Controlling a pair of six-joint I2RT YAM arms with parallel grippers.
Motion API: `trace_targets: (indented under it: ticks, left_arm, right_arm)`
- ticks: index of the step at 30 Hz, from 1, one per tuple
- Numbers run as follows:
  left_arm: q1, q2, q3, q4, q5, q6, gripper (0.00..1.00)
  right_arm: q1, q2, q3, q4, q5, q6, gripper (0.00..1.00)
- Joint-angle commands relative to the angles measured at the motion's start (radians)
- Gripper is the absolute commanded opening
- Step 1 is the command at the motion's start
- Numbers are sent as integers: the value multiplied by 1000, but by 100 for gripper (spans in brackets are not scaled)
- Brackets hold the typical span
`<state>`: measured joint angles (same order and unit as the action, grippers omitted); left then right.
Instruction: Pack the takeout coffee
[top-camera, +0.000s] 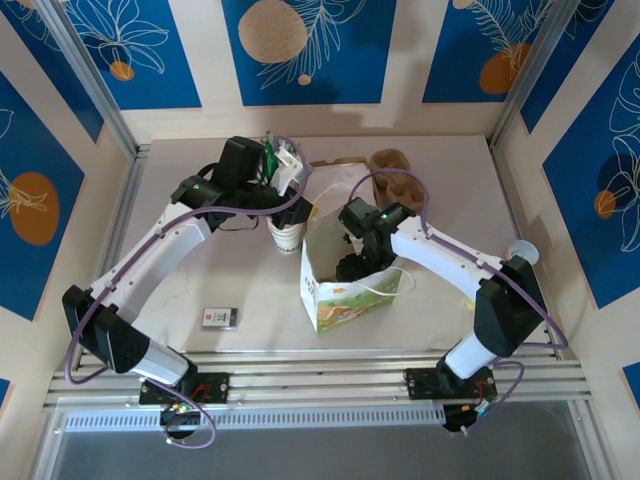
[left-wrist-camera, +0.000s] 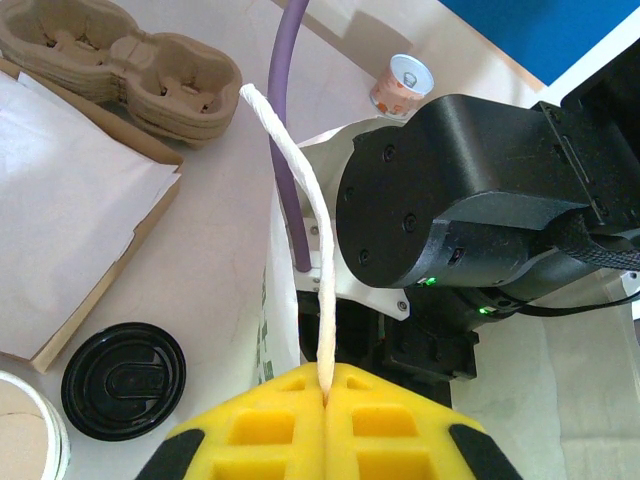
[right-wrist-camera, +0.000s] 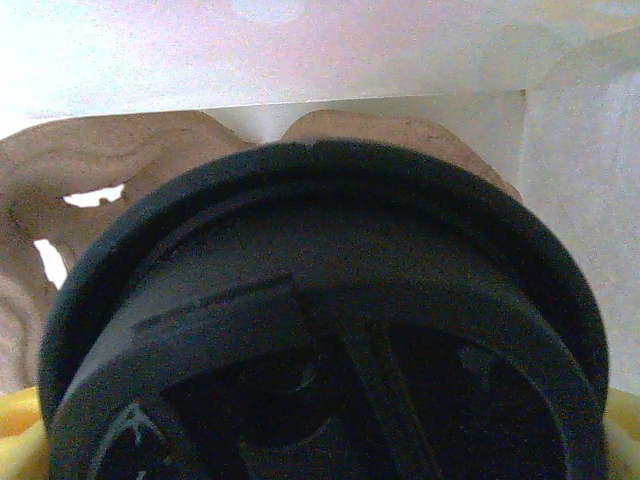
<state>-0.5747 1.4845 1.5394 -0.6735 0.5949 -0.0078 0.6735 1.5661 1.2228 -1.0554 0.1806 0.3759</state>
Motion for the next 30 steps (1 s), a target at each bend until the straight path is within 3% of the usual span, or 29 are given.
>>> trace_targets:
  ticks: [1, 21, 22, 30]
  left_arm:
    - [-8, -39, 7, 2, 41, 23, 0]
    - [-8, -43, 7, -3, 40, 28, 0]
    - [-8, -43, 7, -3, 41, 29, 0]
    - [-8, -42, 10, -6, 43, 30, 0]
  right_arm:
    - [-15, 59, -49, -66, 42, 32, 85]
    - [-14, 34, -19, -90, 65, 30, 96]
    - [-14, 34, -18, -91, 66, 30, 100]
    - [-8, 29, -16, -92, 66, 32, 99]
